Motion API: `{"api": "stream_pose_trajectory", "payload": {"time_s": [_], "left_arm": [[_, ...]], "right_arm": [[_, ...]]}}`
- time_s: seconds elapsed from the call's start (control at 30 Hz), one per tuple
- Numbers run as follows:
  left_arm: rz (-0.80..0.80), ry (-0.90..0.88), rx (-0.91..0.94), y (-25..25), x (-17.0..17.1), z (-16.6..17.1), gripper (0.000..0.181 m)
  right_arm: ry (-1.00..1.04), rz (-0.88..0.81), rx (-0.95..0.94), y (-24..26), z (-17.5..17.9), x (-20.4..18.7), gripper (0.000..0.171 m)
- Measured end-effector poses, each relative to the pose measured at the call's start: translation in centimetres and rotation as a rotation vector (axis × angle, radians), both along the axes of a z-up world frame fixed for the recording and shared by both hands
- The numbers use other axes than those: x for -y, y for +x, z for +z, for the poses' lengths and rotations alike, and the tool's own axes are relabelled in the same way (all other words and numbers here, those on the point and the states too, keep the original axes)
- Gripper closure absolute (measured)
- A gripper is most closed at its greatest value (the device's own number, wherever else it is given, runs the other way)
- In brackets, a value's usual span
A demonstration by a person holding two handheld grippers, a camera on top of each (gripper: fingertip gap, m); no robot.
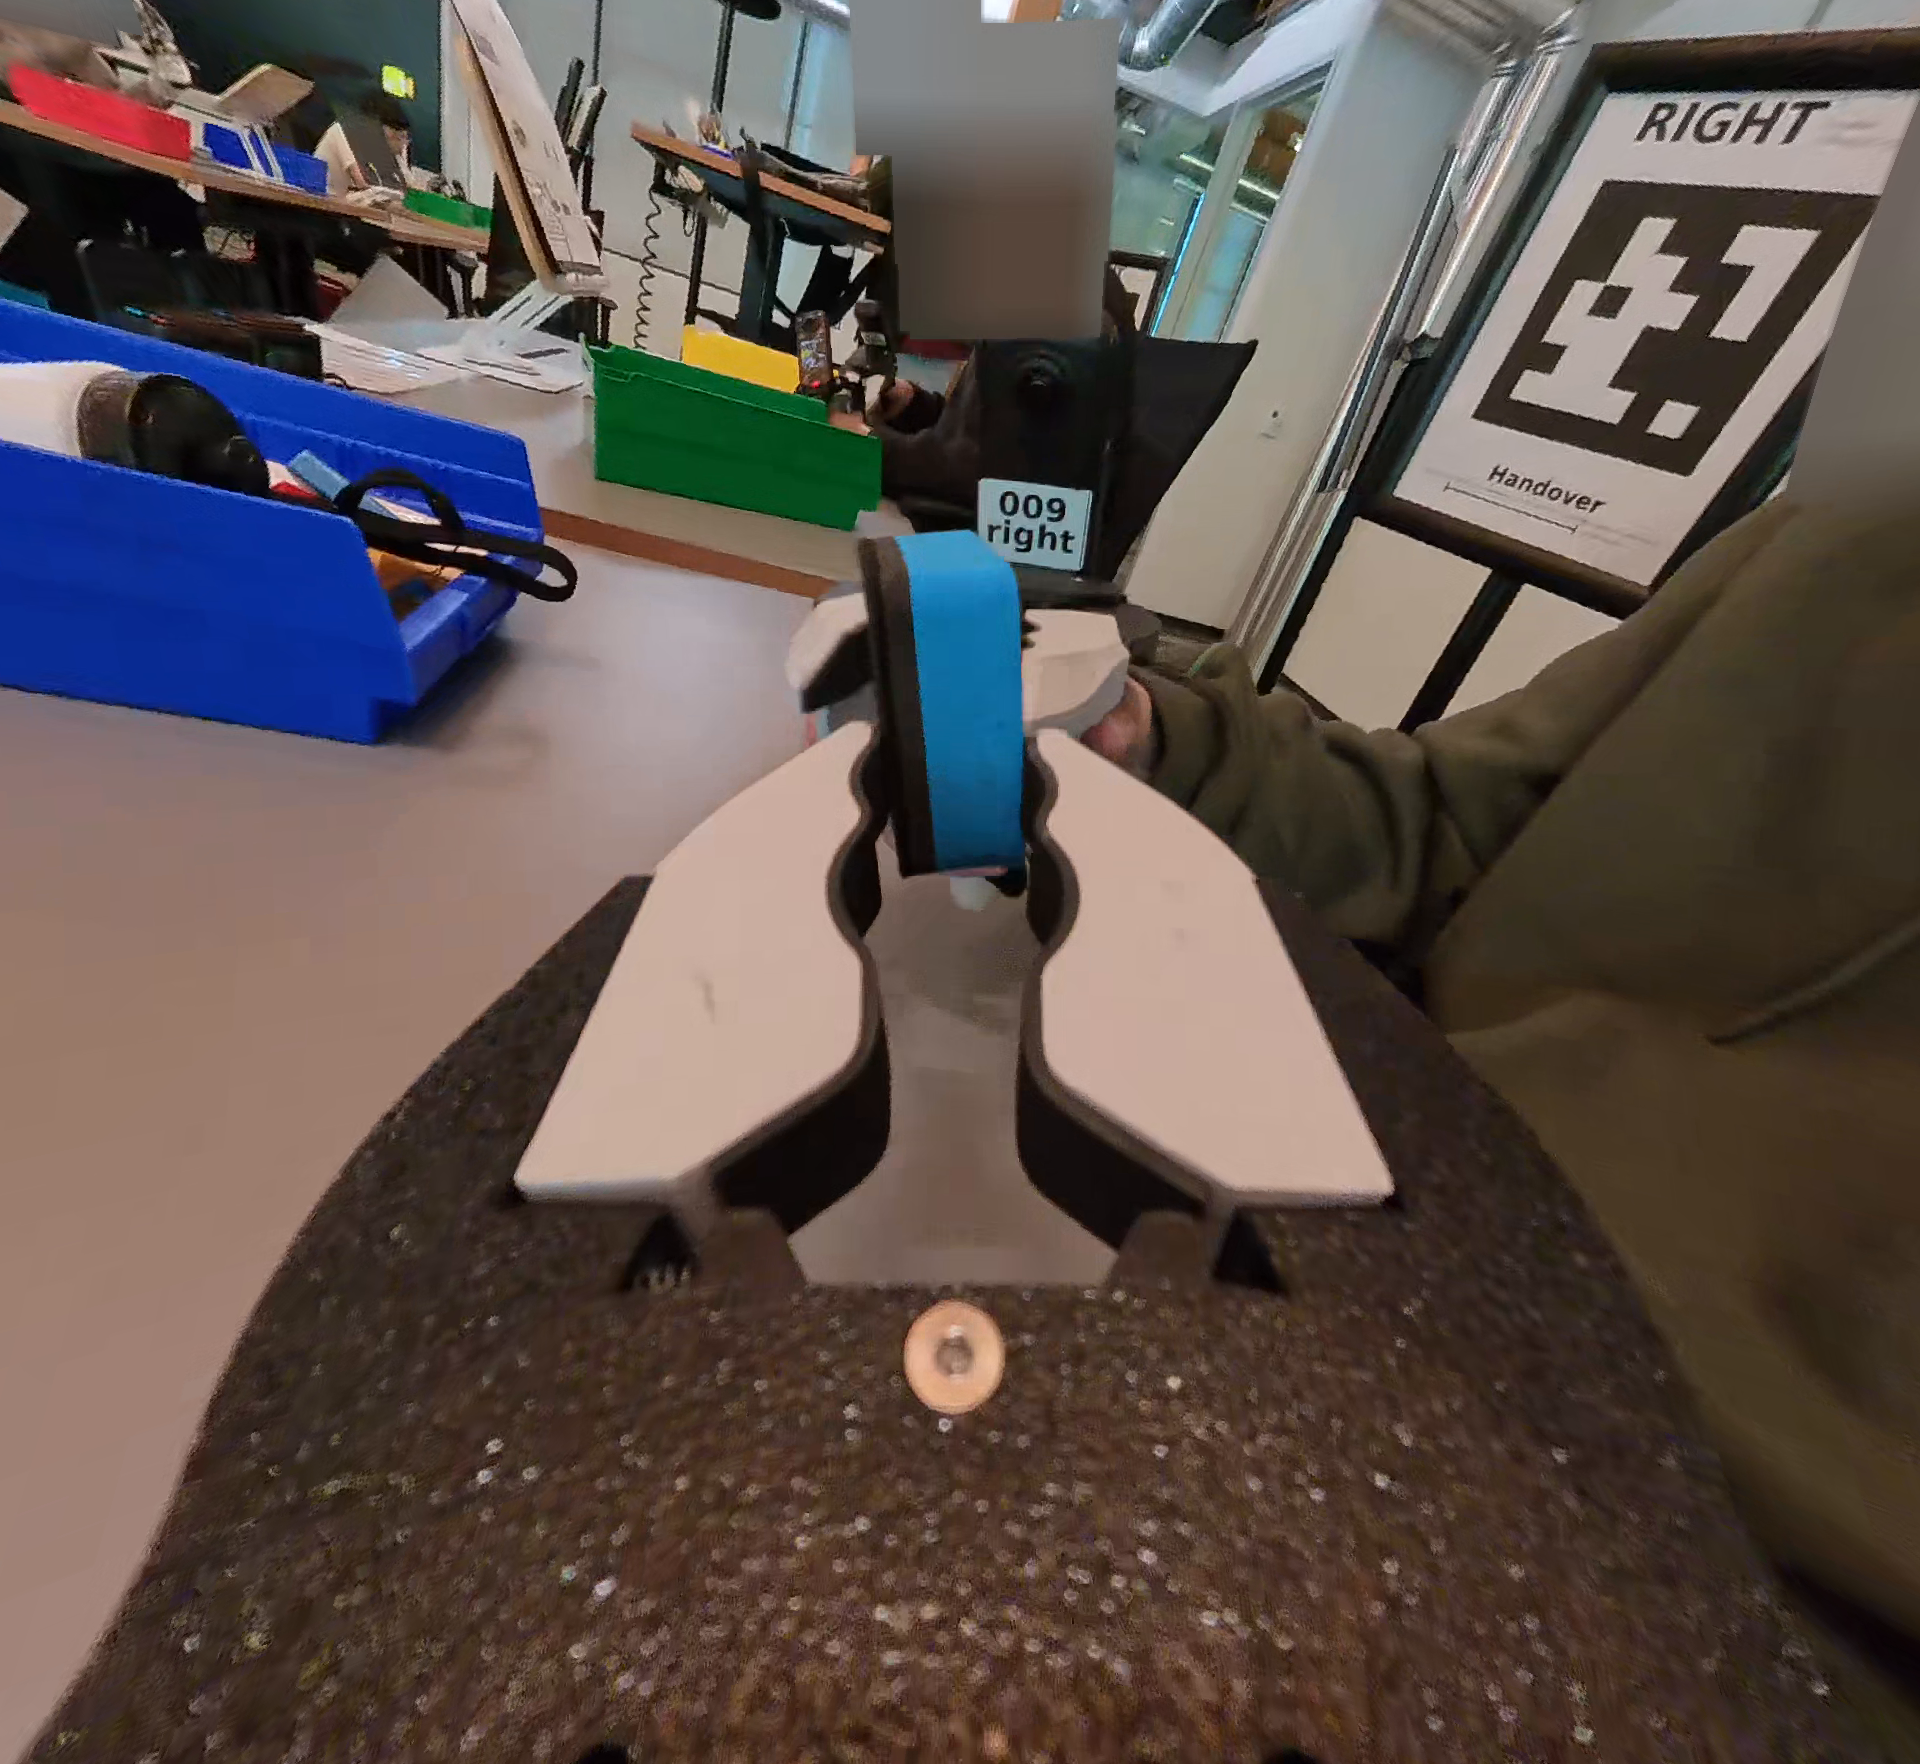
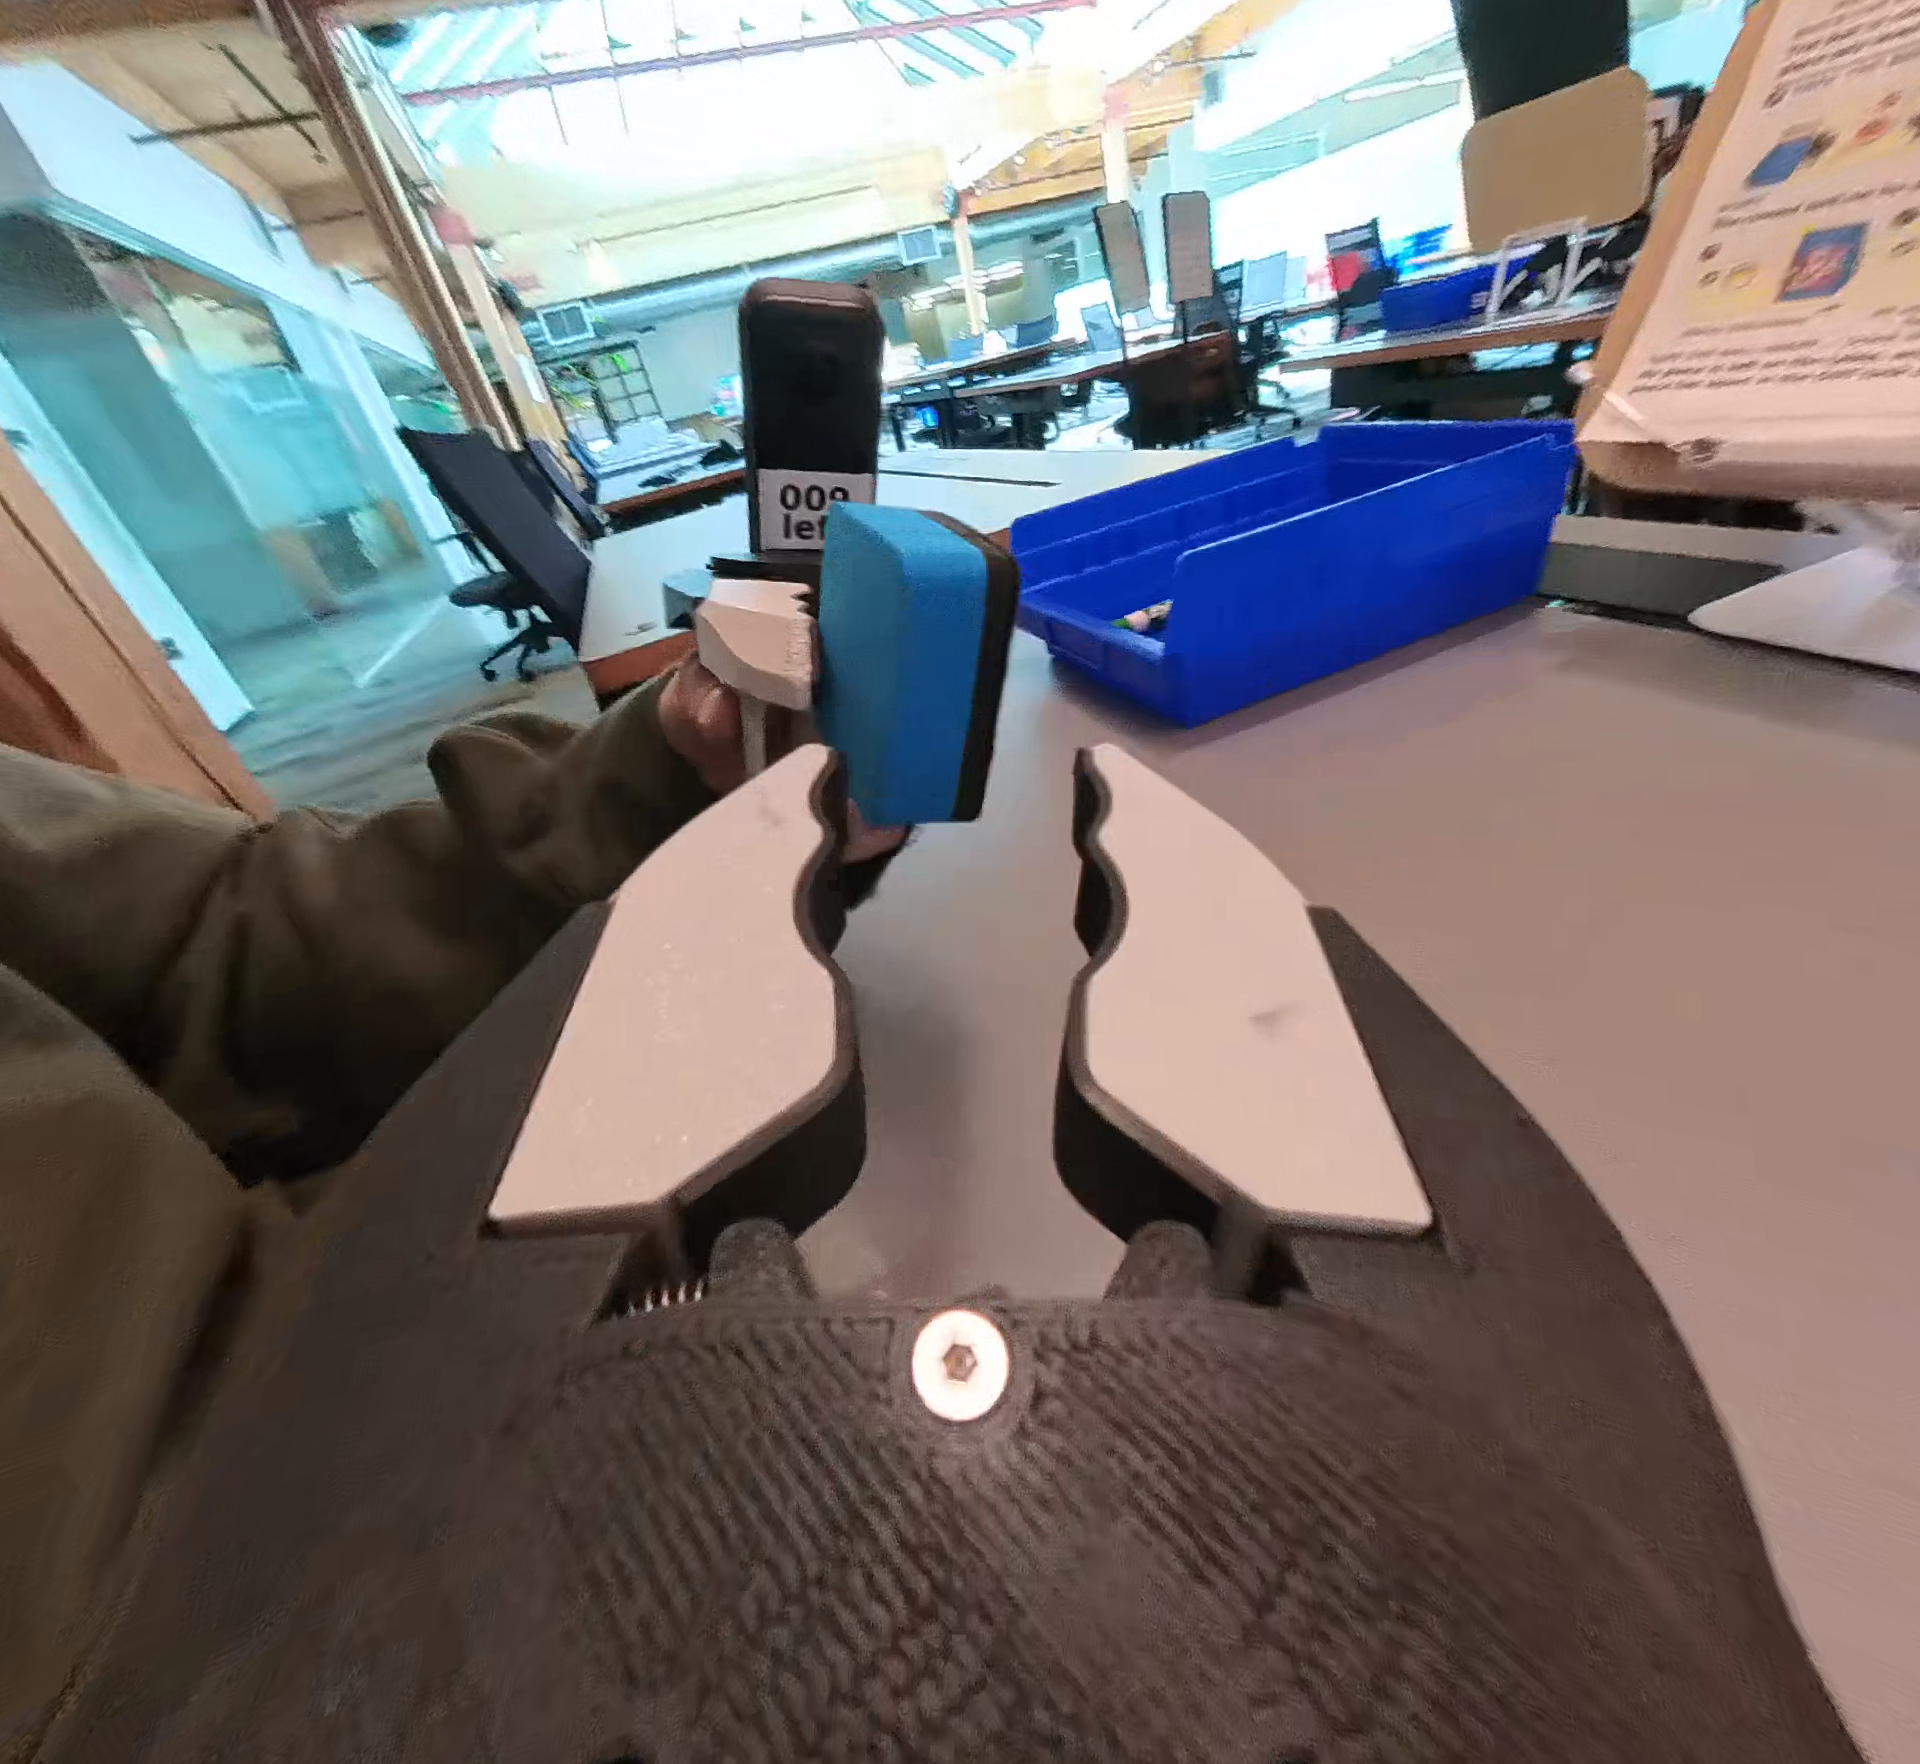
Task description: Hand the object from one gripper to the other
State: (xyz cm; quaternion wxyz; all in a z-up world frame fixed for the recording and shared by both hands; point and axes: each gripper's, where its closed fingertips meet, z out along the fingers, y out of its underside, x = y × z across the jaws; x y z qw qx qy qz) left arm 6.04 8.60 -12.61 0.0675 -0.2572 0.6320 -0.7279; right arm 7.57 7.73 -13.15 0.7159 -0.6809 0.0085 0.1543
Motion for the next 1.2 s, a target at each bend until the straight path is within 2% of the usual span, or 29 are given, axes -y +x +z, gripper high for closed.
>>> {"api": "stream_pose_trajectory", "payload": {"time_s": [0.07,0.27,0.37,0.43,0.5,0.67,0.73,0.9,1.03,1.17,1.2], "left_arm": [[0.015,0.020,-0.002,0.3,0.1,-0.4,0.158],[0.173,0.075,-0.010,2.0,-0.7,-0.9,0.157],[0.348,0.171,-0.040,3.6,-1.7,-1.5,0.145],[0.482,0.237,-0.053,4.6,-2.4,-1.8,0.131],[0.542,0.253,-0.057,4.8,-1.9,-1.6,0.126],[0.623,0.346,-0.118,5.1,-1.0,-2.7,0.117],[0.663,0.360,-0.125,5.2,-1.4,-2.8,0.125],[0.636,0.302,-0.130,5.2,-1.4,-2.7,0.126],[0.544,0.287,-0.101,4.9,-1.8,-2.6,0.126],[0.388,0.159,-0.009,3.8,-2.1,-1.1,0.127],[0.330,0.123,0.009,3.2,-2.0,-0.6,0.127]], "right_arm": [[-0.004,0.011,0.002,-0.6,-0.3,-0.5,0.146],[-0.022,-0.125,0.094,0.9,-0.8,-0.8,0.147],[-0.103,-0.313,0.273,2.7,-1.5,-0.8,0.148],[-0.162,-0.437,0.406,3.5,-1.9,-0.7,0.148],[-0.232,-0.517,0.526,3.8,-2.5,-0.8,0.148],[-0.321,-0.586,0.694,3.5,-3.5,-1.3,0.148],[-0.325,-0.598,0.732,3.3,-3.5,-1.3,0.148],[-0.326,-0.608,0.772,3.3,-3.3,-1.2,0.148],[-0.286,-0.487,0.718,2.5,-3.1,-1.4,0.147],[-0.183,-0.248,0.418,1.1,-1.9,-1.1,0.105],[-0.145,-0.197,0.338,0.9,-1.3,-0.8,0.099]]}}
